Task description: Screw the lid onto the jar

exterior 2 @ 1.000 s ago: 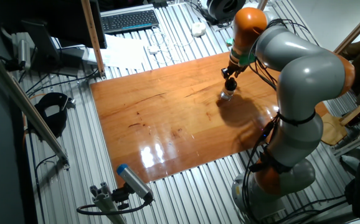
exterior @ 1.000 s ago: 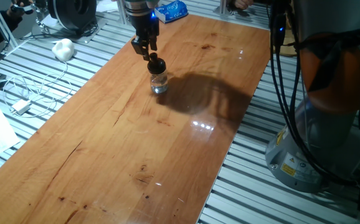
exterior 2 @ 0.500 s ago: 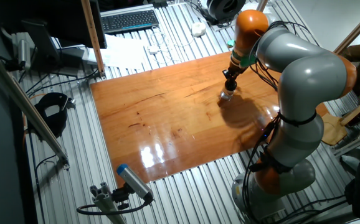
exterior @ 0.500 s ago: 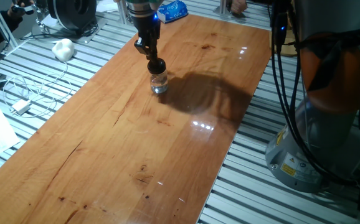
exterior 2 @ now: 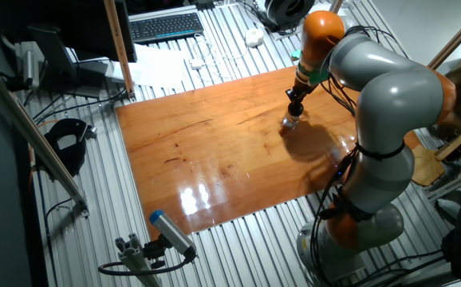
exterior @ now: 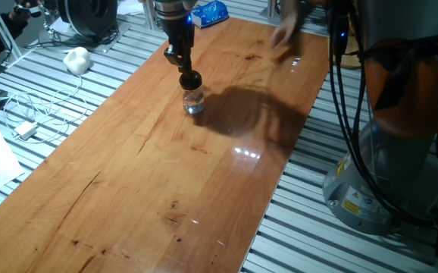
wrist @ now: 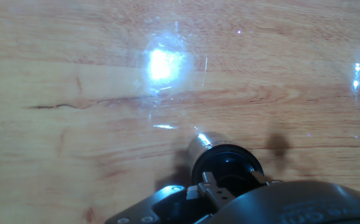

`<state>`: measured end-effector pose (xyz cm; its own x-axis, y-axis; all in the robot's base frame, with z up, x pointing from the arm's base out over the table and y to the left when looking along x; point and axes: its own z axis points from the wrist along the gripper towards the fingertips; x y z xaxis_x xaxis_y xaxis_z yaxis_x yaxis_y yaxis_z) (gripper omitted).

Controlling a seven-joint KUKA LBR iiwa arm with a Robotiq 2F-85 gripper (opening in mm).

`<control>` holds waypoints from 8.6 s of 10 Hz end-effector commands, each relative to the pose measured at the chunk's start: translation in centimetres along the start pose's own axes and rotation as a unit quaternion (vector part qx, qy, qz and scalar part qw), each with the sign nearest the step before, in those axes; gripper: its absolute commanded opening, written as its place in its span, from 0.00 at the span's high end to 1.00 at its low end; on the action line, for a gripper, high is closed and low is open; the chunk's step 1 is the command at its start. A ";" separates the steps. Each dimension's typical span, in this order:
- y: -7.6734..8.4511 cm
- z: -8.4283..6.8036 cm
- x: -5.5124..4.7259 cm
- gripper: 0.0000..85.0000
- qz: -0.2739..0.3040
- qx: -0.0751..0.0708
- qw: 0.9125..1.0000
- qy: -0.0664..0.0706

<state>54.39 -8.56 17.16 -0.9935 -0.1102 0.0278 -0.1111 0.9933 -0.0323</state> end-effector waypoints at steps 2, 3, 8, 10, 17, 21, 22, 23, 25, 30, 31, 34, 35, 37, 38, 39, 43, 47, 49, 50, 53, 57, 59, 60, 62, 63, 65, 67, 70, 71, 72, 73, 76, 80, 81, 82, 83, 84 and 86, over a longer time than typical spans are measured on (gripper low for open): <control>0.0 -0.1 0.0 0.80 -0.003 -0.006 1.000 0.001; 0.0 0.0 0.0 0.80 -0.005 -0.012 1.000 0.000; 0.0 -0.1 0.0 0.80 -0.024 -0.037 0.999 -0.003; 0.0 -0.1 0.0 0.80 -0.026 -0.040 0.999 -0.005; -0.1 -0.1 -0.1 0.80 -0.027 -0.044 0.999 -0.010; -0.1 -0.1 -0.1 0.60 -0.024 -0.043 0.999 -0.011; -0.1 -0.1 -0.1 0.60 -0.023 -0.042 0.999 -0.012; -0.1 -0.1 -0.1 0.60 -0.023 -0.042 0.999 -0.012; -0.1 0.0 -0.1 0.60 -0.022 -0.041 0.999 -0.012; -0.7 -0.4 0.0 0.60 -0.027 -0.037 0.999 -0.010; -0.7 -0.3 0.0 0.60 -0.030 -0.040 0.999 -0.009; -0.6 -0.1 0.0 0.60 -0.040 -0.045 0.998 -0.007; -0.6 -0.1 0.0 0.60 -0.045 -0.045 0.998 -0.009; -0.6 0.0 0.1 0.60 -0.065 -0.044 0.997 -0.015; -0.6 0.0 0.1 0.60 -0.070 -0.043 0.997 -0.015; -0.7 -0.1 0.1 0.60 -0.071 -0.042 0.996 -0.015; -0.7 -0.1 0.1 0.40 -0.069 -0.037 0.997 -0.014; -0.7 -0.1 0.1 0.40 -0.064 -0.036 0.997 -0.015; -0.5 -0.5 0.0 0.40 -0.068 -0.035 0.997 -0.015; -0.2 -0.7 -0.4 0.40 -0.075 -0.026 0.997 -0.013; 0.3 -0.8 -0.9 0.60 -0.091 -0.010 0.996 -0.005; 0.3 -0.1 -0.8 0.60 -0.092 -0.014 0.996 -0.006; 0.1 -0.2 -0.7 0.60 -0.093 -0.014 0.996 -0.008; -0.2 -0.5 -0.7 0.60 -0.095 -0.014 0.995 -0.006; -0.6 -0.6 -0.8 0.60 -0.097 -0.018 0.995 -0.005; -0.3 -0.7 -0.9 0.60 -0.092 -0.015 0.996 -0.004; 0.1 -0.8 -0.8 0.40 -0.087 -0.008 0.996 -0.009; 0.1 -0.6 -0.5 0.40 -0.084 -0.008 0.996 -0.009; 0.3 0.2 0.4 0.40 -0.078 -0.004 0.997 -0.018; 0.1 0.3 0.6 0.60 -0.080 -0.004 0.997 -0.020; 0.1 0.4 0.7 0.60 -0.082 -0.004 0.996 -0.020; 0.0 0.6 0.8 0.60 -0.084 -0.005 0.996 -0.020; -0.4 0.1 0.7 0.80 -0.105 -0.016 0.994 -0.009; -0.5 -0.2 0.6 0.80 -0.110 -0.029 0.994 -0.002; -0.5 0.0 0.6 0.80 -0.112 -0.036 0.993 -0.002; -0.5 0.0 0.6 0.80 -0.115 -0.044 0.992 -0.001; -0.6 -0.1 0.6 0.80 -0.119 -0.052 0.992 -0.001; -0.6 -0.1 0.7 0.80 -0.122 -0.055 0.991 -0.003; -0.8 -0.3 0.8 0.80 -0.125 -0.057 0.990 -0.010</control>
<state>53.65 -9.45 17.47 -0.9358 -0.3526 0.0003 -0.3513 0.9324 0.0850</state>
